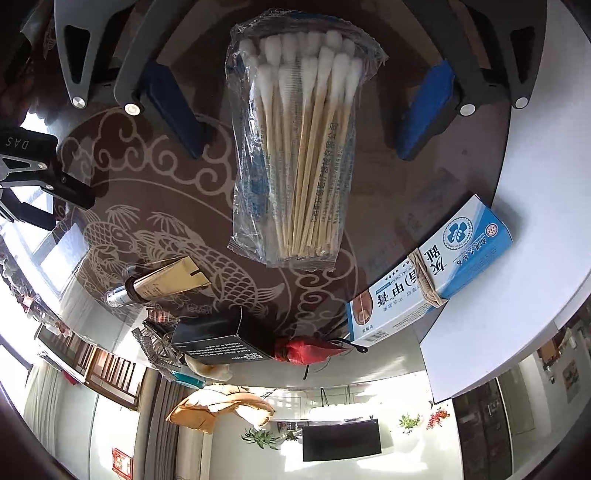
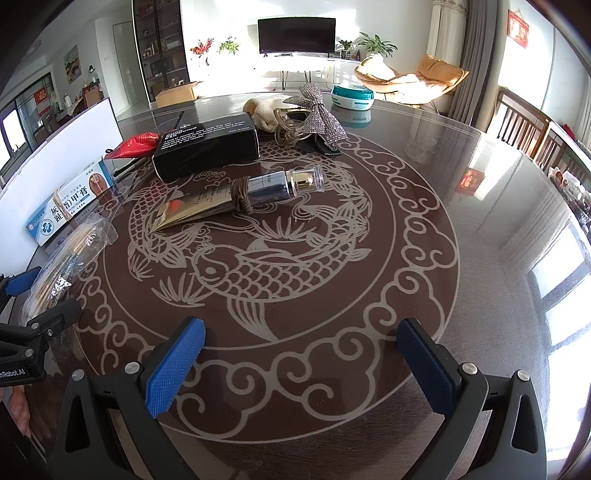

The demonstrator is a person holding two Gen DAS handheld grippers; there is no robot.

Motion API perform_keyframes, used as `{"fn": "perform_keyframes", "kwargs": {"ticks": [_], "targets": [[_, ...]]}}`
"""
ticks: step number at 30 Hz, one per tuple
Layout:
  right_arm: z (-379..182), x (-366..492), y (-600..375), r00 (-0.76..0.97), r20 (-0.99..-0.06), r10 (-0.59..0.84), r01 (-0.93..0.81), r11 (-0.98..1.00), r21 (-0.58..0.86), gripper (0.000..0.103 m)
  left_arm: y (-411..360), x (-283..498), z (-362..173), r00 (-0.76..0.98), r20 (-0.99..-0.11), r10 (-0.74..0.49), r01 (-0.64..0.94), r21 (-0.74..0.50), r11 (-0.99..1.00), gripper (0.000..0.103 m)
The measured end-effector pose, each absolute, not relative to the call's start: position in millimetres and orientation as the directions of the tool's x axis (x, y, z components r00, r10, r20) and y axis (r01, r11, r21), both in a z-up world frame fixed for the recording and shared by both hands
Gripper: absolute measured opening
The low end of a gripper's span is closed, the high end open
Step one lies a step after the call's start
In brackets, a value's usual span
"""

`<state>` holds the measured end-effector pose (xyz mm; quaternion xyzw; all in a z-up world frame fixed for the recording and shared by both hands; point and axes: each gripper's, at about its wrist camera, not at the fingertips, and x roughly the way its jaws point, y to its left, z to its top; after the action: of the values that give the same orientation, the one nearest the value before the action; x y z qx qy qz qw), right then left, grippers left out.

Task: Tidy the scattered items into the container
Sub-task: 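Grasp the cotton swab bag with the left tool while the right tool grasps the gold-capped tube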

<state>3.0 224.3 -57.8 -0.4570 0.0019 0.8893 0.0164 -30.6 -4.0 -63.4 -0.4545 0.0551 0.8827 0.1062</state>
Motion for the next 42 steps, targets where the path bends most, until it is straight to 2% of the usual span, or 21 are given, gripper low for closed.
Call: {"fn": "perform_keyframes", "kwargs": {"ticks": [19,22,27,32,37,40,42], "targets": [[-54.1,7.8,224.4,-0.588,-0.809,0.001,-0.02,-1.0,0.014,0.103,-3.6,-27.4,-60.3,-0.568,-0.812,0.133,-0.231,0.001,-0.973,0.103],[-48.7,4.0,238.8,-0.607,-0.791,-0.076,-0.005,-0.995,0.099,0.103,-3.3,-27.4,-60.2,-0.568,-0.812,0.133,-0.231,0.002,-0.973,0.103],[-10.4,-33.3,285.7,-0.711,-0.703,0.008,-0.075,-0.995,0.065,0.103,-3.1,-27.5,-60.3,-0.568,-0.812,0.133,-0.23,0.001,-0.973,0.103],[-24.1,-115.4,314.2,-0.588,-0.808,0.043,-0.102,-0.995,0.021,0.103,-3.0,-27.6,-60.4,-0.568,-0.812,0.133,-0.23,0.001,-0.973,0.103],[-45.8,-126.9,290.7,-0.527,-0.849,-0.02,0.063,-0.998,-0.016,0.103,-2.8,-27.7,-60.4,-0.568,-0.812,0.133,-0.23,0.001,-0.973,0.103],[-51.8,-101.3,268.4,-0.484,-0.869,-0.099,0.225,-0.974,-0.014,0.103,-2.8,-27.6,-60.5,-0.568,-0.812,0.133,-0.23,0.001,-0.973,0.103],[-50.7,-78.0,261.2,-0.483,-0.871,-0.095,0.277,-0.96,-0.049,0.103,-2.8,-27.5,-60.4,-0.568,-0.812,0.133,-0.23,0.001,-0.973,0.103]]}}
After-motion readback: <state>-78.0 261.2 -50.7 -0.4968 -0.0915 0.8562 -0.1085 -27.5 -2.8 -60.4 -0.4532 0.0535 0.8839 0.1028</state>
